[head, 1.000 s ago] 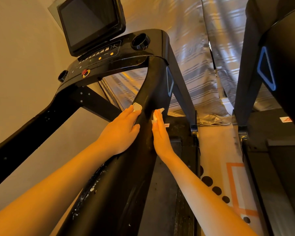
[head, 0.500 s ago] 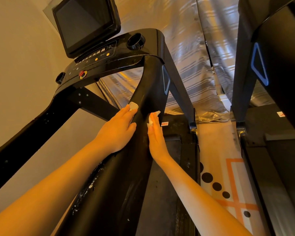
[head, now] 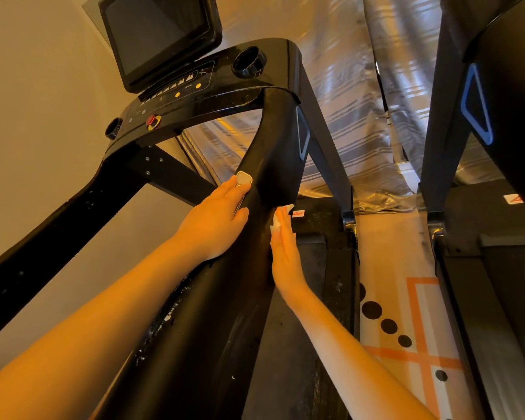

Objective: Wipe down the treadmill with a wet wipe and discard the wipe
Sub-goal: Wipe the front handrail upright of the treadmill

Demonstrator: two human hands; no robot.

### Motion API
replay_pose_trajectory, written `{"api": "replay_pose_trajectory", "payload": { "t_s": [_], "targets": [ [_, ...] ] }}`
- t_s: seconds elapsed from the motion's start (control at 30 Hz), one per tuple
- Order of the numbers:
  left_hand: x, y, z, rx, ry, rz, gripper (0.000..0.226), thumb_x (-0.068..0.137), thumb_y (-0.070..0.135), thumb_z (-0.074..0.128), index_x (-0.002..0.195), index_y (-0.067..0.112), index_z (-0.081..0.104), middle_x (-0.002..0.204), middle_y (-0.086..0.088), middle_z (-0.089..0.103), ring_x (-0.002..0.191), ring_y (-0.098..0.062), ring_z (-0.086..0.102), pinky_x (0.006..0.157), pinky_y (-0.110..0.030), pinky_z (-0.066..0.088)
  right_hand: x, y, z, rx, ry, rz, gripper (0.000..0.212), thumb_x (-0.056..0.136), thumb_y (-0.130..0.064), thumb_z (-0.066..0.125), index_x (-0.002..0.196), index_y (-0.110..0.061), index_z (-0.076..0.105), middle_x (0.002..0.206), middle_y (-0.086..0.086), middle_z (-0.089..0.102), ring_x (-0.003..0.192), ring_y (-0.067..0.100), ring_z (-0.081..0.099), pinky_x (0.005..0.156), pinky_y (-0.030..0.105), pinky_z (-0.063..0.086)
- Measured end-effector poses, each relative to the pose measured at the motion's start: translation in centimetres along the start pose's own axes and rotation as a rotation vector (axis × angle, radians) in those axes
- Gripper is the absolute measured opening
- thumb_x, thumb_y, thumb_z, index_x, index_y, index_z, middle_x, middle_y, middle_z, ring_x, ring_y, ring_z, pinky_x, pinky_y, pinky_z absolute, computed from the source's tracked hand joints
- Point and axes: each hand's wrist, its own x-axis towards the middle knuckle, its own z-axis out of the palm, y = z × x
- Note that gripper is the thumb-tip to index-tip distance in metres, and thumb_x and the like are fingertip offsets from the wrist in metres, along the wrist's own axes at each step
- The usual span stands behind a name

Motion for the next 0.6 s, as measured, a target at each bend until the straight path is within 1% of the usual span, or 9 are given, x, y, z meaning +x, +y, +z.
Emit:
{"api": "replay_pose_trajectory", "payload": {
  "t_s": [0.1, 0.13, 0.2, 0.23, 0.33, 0.37, 0.43, 0.5, 0.6],
  "targets": [
    [-0.1, 0.1, -0.1, 0.009, 0.0, 0.005, 0.054, 0.105, 0.031, 0.038, 0.155, 0.027, 0.018, 0.164, 0.003, 0.009, 0.149, -0.02, 0.018, 0.117, -0.037, 0.024, 1.1, 0.1, -0.5, -0.018, 0.028, 0.053, 0.045, 0.092, -0.067, 0.021, 0.134, -0.06, 0.008, 0.159, -0.017, 0.011, 0.151, 0.012, 0.007, 0.123, 0.052, 0.003],
    [-0.1, 0.1, -0.1, 0.01, 0.0, 0.007, 0.054, 0.105, 0.031, 0.038, 0.155, 0.027, 0.018, 0.164, 0.003, 0.008, 0.149, -0.02, 0.018, 0.117, -0.036, 0.023, 0.8, -0.1, -0.4, -0.027, 0.026, 0.061, 0.046, 0.091, -0.068, 0.02, 0.135, -0.059, 0.007, 0.158, -0.018, 0.01, 0.151, 0.012, 0.007, 0.123, 0.051, 0.003],
    [-0.1, 0.1, -0.2, 0.012, -0.001, 0.01, 0.054, 0.105, 0.031, 0.038, 0.155, 0.027, 0.019, 0.164, 0.003, 0.009, 0.149, -0.02, 0.019, 0.117, -0.036, 0.024, -0.9, -0.2, 0.0, 0.0, 0.012, 0.062, 0.047, 0.095, -0.058, 0.024, 0.139, -0.057, 0.006, 0.159, -0.02, 0.008, 0.151, 0.008, 0.007, 0.124, 0.049, 0.005],
    [-0.1, 0.0, -0.2, 0.012, -0.004, 0.01, 0.054, 0.105, 0.031, 0.038, 0.155, 0.027, 0.019, 0.164, 0.004, 0.009, 0.149, -0.02, 0.019, 0.117, -0.036, 0.024, -2.3, -0.2, 0.3, 0.034, -0.001, 0.052, 0.049, 0.095, -0.058, 0.026, 0.14, -0.059, 0.006, 0.16, -0.022, 0.007, 0.15, 0.005, 0.007, 0.124, 0.047, 0.005],
    [0.0, 0.0, -0.1, 0.009, -0.012, 0.0, 0.054, 0.105, 0.031, 0.037, 0.155, 0.028, 0.019, 0.164, 0.004, 0.008, 0.149, -0.02, 0.019, 0.117, -0.036, 0.023, -5.5, 0.1, 1.0, 0.017, -0.038, -0.021, 0.048, 0.089, -0.077, 0.022, 0.133, -0.078, 0.004, 0.154, -0.041, 0.002, 0.147, -0.006, 0.002, 0.124, 0.041, -0.003],
    [0.0, 0.0, -0.1, 0.009, -0.012, -0.001, 0.054, 0.105, 0.032, 0.037, 0.155, 0.028, 0.019, 0.164, 0.004, 0.008, 0.149, -0.02, 0.019, 0.117, -0.036, 0.023, -5.3, 0.2, 1.0, 0.016, -0.038, -0.02, 0.048, 0.089, -0.078, 0.021, 0.133, -0.078, 0.004, 0.153, -0.042, 0.002, 0.147, -0.006, 0.001, 0.124, 0.041, -0.005],
    [0.0, 0.0, -0.1, 0.007, -0.007, 0.0, 0.053, 0.105, 0.031, 0.037, 0.155, 0.028, 0.019, 0.164, 0.004, 0.009, 0.149, -0.021, 0.02, 0.117, -0.036, 0.024, -3.7, 0.6, 0.6, 0.059, -0.012, 0.021, 0.051, 0.09, -0.073, 0.025, 0.137, -0.064, 0.008, 0.156, -0.032, 0.005, 0.15, 0.002, 0.004, 0.124, 0.046, -0.002],
    [0.0, 0.0, 0.0, 0.002, 0.0, 0.001, 0.054, 0.105, 0.032, 0.037, 0.155, 0.028, 0.019, 0.164, 0.004, 0.009, 0.149, -0.02, 0.019, 0.117, -0.037, 0.023, -1.9, 0.5, 0.0, 0.072, 0.024, 0.043, 0.064, 0.082, -0.084, 0.026, 0.137, -0.055, 0.009, 0.158, -0.019, 0.009, 0.151, 0.011, 0.007, 0.123, 0.051, 0.003],
    [-0.1, 0.0, 0.0, -0.003, 0.0, 0.002, 0.054, 0.105, 0.031, 0.038, 0.155, 0.028, 0.019, 0.164, 0.004, 0.009, 0.148, -0.02, 0.02, 0.117, -0.036, 0.023, -0.7, 0.2, -0.3, 0.026, 0.025, 0.06, 0.083, 0.068, -0.098, 0.023, 0.136, -0.053, 0.009, 0.163, -0.007, 0.01, 0.152, 0.016, 0.009, 0.123, 0.053, 0.004]
  ]
}}
